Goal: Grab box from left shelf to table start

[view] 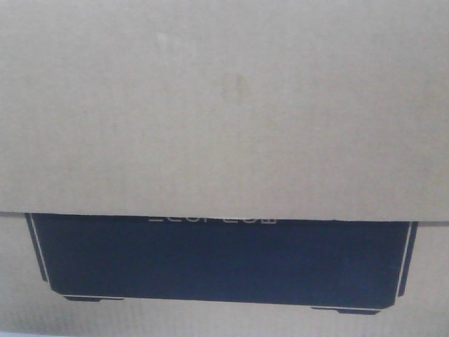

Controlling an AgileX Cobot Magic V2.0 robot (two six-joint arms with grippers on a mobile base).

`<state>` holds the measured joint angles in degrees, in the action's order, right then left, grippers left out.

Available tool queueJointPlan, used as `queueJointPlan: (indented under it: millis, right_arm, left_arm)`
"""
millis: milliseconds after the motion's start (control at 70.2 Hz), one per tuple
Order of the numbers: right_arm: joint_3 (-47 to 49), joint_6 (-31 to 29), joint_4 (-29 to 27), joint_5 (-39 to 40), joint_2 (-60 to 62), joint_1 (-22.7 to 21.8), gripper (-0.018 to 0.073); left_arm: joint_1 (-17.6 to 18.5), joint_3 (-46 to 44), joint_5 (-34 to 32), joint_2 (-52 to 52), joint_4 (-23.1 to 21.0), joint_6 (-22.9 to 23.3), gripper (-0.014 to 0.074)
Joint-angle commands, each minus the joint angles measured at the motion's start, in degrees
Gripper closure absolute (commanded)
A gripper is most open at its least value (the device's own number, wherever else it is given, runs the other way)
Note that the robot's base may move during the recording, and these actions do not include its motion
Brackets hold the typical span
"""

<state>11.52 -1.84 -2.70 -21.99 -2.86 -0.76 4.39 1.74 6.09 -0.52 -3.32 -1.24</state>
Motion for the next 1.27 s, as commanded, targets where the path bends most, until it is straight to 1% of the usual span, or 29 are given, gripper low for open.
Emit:
queueJointPlan:
  millis: [0,85,199,256,1254]
  right_arm:
    - [-3.86,0.08,0.74,11.95,1.04,-0.58,0.0493]
    - [-9.04,0.08,0.69,17.16,3.06,-0.58,0.0493]
    - [-13.68,0.08,0.69,21.49,4.01,-0.58,0.0493]
    - [-13.46,0.08,0.63,19.48,4.01,-0.58,0.0493]
    - [-13.46,0.08,0.63,19.59,4.01,-0.58,0.0493]
  left_arm:
    - [-0.13,-0.17,-5.51,-0.98,-0.32,-0.08,0.0696]
    - [-0.13,-0.17,-5.51,-0.98,-0.32,-0.08,0.0696]
    - [-0.13,-0.17,-5.51,-0.98,-0.32,-0.08,0.0696]
    - [-0.13,-0.17,-5.51,-0.98,-0.32,-0.08,0.0696]
    - [-0.13,-0.17,-5.51,-0.98,-0.32,-0.08,0.0696]
